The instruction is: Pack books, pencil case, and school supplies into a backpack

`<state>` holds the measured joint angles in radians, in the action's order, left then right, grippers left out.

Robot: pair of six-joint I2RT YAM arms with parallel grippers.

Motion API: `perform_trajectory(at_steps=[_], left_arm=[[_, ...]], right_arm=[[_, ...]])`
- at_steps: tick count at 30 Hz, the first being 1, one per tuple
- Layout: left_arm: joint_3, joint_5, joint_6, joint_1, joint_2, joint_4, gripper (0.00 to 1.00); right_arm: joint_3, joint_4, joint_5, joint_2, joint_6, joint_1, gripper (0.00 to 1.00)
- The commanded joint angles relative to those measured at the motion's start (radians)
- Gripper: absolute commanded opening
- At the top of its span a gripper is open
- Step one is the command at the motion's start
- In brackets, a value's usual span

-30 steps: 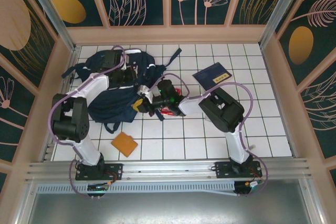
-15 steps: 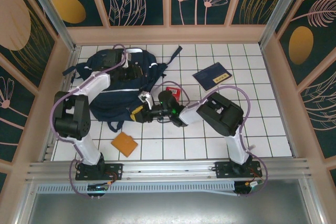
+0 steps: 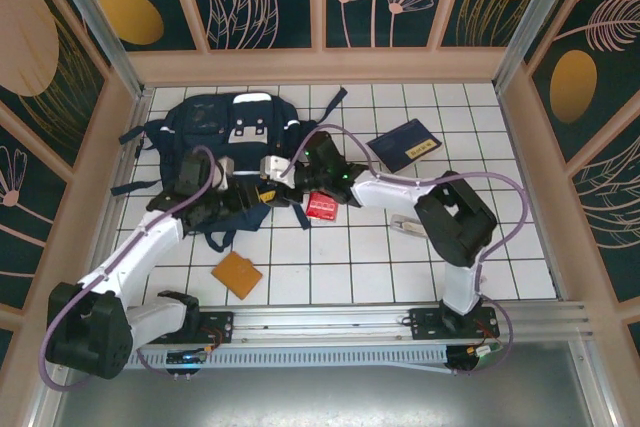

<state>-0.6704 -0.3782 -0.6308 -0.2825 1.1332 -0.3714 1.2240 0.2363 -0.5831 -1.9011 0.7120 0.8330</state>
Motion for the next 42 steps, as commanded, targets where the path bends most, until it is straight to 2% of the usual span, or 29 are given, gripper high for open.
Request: perform_trajectory(at_steps=[1,6,8,9,12,14,20,23,25,29,31,32,39,40,42], left_arm=[[0.047,-0.035,-0.094,-0.041,-0.027,0.073,0.43],[0.048,0.033,-0.087,-0.046,0.012,0.077,0.44],[0.05,0.063,-0.087,-0.046,0.025,0.068,0.43],[0.055,0.078,-0.089,-0.046,0.031,0.065,0.42],[0.074,0.134,-0.092,-0.046,0.035,0.05,0.42],[0.08,0.178,-0.094,-0.046,0.035,0.042,0.43],[0.048,0.27,-0.069,-0.047,0.079,0.05,0.45],[0.017,0.283,-0.053,-0.046,0.1,0.06,0.42],[0.012,0.26,-0.032,-0.046,0.108,0.09,0.35],[0.021,0.179,0.034,-0.046,0.103,0.136,0.08],[0.009,0.181,0.076,-0.046,0.08,0.115,0.0],[-0.001,0.192,0.1,-0.046,0.061,0.097,0.0],[-0.074,0.373,0.222,-0.044,-0.073,-0.066,0.0],[-0.081,0.426,0.231,-0.045,-0.09,-0.087,0.0],[-0.068,0.527,0.243,-0.043,-0.132,-0.093,0.0]], right_arm=[[0.059,-0.168,0.09,-0.085,0.317,-0.003,0.53],[0.181,-0.246,0.043,-0.196,0.372,-0.003,0.53],[0.244,-0.307,0.024,-0.24,0.363,-0.002,0.49],[0.26,-0.322,0.022,-0.254,0.361,0.0,0.44],[0.251,-0.299,0.014,-0.245,0.353,-0.003,0.12],[0.218,-0.266,-0.013,-0.214,0.347,-0.014,0.01],[0.2,-0.25,-0.116,-0.17,0.321,-0.033,0.0],[0.199,-0.247,-0.133,-0.167,0.319,-0.03,0.0],[0.194,-0.243,-0.135,-0.167,0.315,-0.028,0.0],[0.184,-0.238,-0.132,-0.162,0.315,-0.029,0.0],[0.177,-0.241,-0.13,-0.159,0.32,-0.033,0.0],[0.174,-0.247,-0.128,-0.157,0.326,-0.037,0.0],[0.156,-0.345,-0.042,-0.161,0.47,-0.073,0.0],[0.146,-0.353,-0.034,-0.167,0.498,-0.083,0.0],[0.093,-0.271,-0.043,-0.159,0.507,-0.115,0.0]])
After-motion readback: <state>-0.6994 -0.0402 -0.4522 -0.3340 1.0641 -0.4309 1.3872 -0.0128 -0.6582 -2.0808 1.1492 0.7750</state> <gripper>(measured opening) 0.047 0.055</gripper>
